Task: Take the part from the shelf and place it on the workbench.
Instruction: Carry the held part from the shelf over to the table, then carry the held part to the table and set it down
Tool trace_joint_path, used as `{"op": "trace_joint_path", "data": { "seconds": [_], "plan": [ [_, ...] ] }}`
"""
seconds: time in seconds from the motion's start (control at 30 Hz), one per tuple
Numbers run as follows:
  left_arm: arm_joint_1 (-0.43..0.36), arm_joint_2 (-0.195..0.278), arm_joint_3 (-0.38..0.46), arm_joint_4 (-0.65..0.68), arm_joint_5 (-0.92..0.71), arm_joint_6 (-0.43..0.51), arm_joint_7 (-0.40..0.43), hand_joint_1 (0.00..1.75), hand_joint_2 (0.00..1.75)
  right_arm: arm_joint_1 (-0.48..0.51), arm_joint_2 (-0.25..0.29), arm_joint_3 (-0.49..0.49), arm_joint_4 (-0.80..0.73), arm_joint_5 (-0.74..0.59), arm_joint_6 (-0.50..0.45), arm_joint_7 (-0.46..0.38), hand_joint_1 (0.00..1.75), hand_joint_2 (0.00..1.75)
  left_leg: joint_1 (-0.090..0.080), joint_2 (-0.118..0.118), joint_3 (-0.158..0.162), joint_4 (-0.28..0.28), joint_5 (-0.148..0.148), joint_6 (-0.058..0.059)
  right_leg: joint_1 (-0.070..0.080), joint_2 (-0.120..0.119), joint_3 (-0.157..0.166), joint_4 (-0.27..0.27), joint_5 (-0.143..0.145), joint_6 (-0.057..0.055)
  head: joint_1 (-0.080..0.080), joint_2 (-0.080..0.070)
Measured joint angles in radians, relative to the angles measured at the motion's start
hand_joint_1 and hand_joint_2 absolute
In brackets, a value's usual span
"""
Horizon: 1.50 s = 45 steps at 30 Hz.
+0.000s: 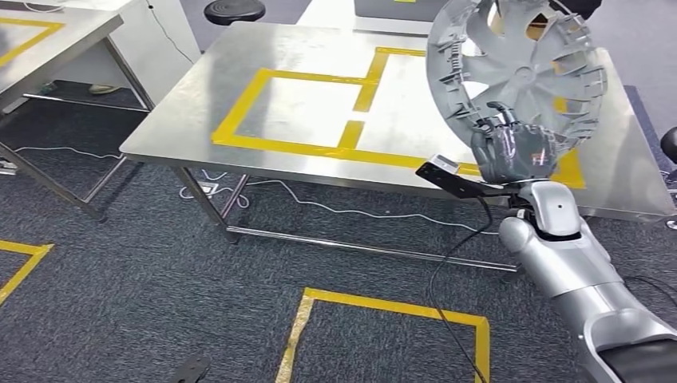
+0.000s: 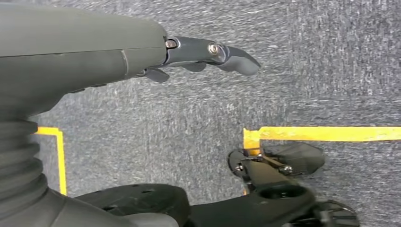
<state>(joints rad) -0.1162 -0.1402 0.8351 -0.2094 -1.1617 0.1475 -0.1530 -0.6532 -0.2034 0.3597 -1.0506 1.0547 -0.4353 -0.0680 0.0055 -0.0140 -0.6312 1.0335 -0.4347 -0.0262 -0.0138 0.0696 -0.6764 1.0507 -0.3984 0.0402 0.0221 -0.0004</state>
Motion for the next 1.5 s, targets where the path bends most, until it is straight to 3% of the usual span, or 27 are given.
{"op": "trace_joint_path", "data": {
  "seconds": [0.13,0.33,0.63,0.77,1.0,1.23,1.5],
  "plan": [
    [0.002,0.0,0.001,0.0,-0.002,-0.002,0.0,0.0,1.75,0.026,-0.009,-0.001,0.007,0.029,-0.009,0.018,1.75,1.75,0.0,-0.005,0.001,-0.009,0.001,0.005,0.002,-0.005,0.004,-0.01,0.004,-0.004,0.0,0.0],
    [0.002,0.0,0.001,0.0,-0.019,-0.006,0.006,0.0,1.75,0.002,-0.036,-0.034,0.107,0.061,-0.038,0.037,1.75,1.75,-0.002,-0.01,-0.003,-0.008,0.006,0.016,0.001,-0.012,0.01,-0.025,0.013,0.013,0.0,0.0],
    [-0.009,0.001,0.0,0.0,-0.043,-0.016,0.021,0.0,1.75,-0.148,-0.087,-0.109,0.371,0.093,-0.066,0.039,1.75,1.75,-0.005,-0.009,-0.004,-0.009,0.01,0.02,-0.002,-0.01,0.006,-0.025,0.018,0.021,0.0,0.0],
    [-0.018,0.0,-0.003,0.0,-0.06,-0.024,0.028,0.0,1.75,-0.198,-0.097,-0.11,0.457,0.15,-0.061,0.108,1.75,1.75,-0.005,-0.009,-0.006,-0.01,0.013,0.02,-0.002,-0.01,0.003,-0.024,0.02,0.022,-0.001,0.0],
    [-0.033,-0.002,-0.007,0.0,-0.086,-0.036,0.043,0.0,1.75,-0.377,-0.165,-0.109,0.638,0.263,-0.01,0.203,1.75,1.75,-0.005,-0.01,-0.016,-0.01,0.019,0.02,-0.003,-0.011,-0.006,-0.023,0.025,0.021,0.0,0.0],
    [-0.035,-0.002,-0.007,0.0,-0.097,-0.038,0.043,0.0,1.75,-0.445,-0.192,-0.118,0.675,0.29,-0.034,0.117,1.75,1.75,-0.005,-0.009,-0.016,-0.01,0.02,0.02,-0.003,-0.01,-0.006,-0.023,0.026,0.021,0.0,0.0],
    [-0.038,-0.003,-0.007,0.0,-0.106,-0.039,0.043,0.0,1.75,-0.463,-0.153,-0.123,0.676,0.31,-0.059,0.025,1.75,1.75,-0.004,-0.01,-0.017,-0.011,0.023,0.019,-0.003,-0.013,-0.006,-0.022,0.027,0.021,0.0,0.0]
  ]
}}
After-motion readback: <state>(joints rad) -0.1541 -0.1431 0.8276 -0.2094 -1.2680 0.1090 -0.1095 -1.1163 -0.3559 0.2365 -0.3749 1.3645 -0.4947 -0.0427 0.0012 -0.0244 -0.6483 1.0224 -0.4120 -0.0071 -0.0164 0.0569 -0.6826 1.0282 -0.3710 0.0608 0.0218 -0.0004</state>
